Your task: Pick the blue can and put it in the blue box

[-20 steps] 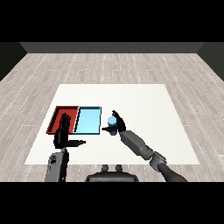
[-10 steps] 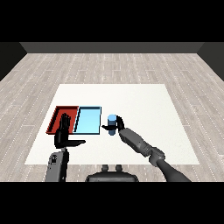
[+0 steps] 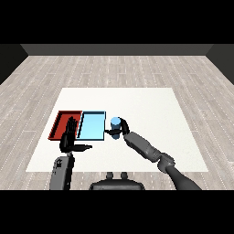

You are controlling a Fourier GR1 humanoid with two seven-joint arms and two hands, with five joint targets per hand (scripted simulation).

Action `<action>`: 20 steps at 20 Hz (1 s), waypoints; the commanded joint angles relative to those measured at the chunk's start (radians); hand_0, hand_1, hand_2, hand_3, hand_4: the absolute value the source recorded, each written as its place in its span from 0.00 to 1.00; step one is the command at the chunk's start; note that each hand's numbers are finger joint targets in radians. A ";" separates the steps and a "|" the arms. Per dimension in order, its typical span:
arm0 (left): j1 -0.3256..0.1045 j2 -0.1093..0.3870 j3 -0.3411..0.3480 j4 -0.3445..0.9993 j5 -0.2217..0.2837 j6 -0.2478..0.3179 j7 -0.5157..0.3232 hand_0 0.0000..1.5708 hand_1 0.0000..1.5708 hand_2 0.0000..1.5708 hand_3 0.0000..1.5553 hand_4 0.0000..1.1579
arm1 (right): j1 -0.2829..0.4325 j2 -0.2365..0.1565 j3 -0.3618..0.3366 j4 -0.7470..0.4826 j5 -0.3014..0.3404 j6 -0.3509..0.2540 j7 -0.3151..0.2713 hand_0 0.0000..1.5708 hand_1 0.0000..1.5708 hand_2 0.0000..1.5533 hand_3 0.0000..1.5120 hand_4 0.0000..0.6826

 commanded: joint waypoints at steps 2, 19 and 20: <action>0.021 -0.011 -0.043 0.018 -0.026 -0.010 -0.008 0.00 0.00 0.00 0.00 0.00 | 0.034 -0.110 0.005 -0.246 0.082 -0.056 0.054 0.97 0.97 0.95 0.93 0.83; -0.197 -0.041 -0.306 0.093 -0.055 0.204 0.149 0.00 0.00 0.00 0.00 0.00 | 0.181 -0.345 -0.140 -0.721 0.325 -0.073 0.237 0.96 0.96 0.95 0.92 0.86; -0.199 -0.041 -0.309 0.096 -0.054 0.207 0.147 0.00 0.00 0.00 0.00 0.00 | 0.147 -0.360 -0.152 -0.740 0.334 -0.063 0.284 0.96 0.96 0.95 0.92 0.86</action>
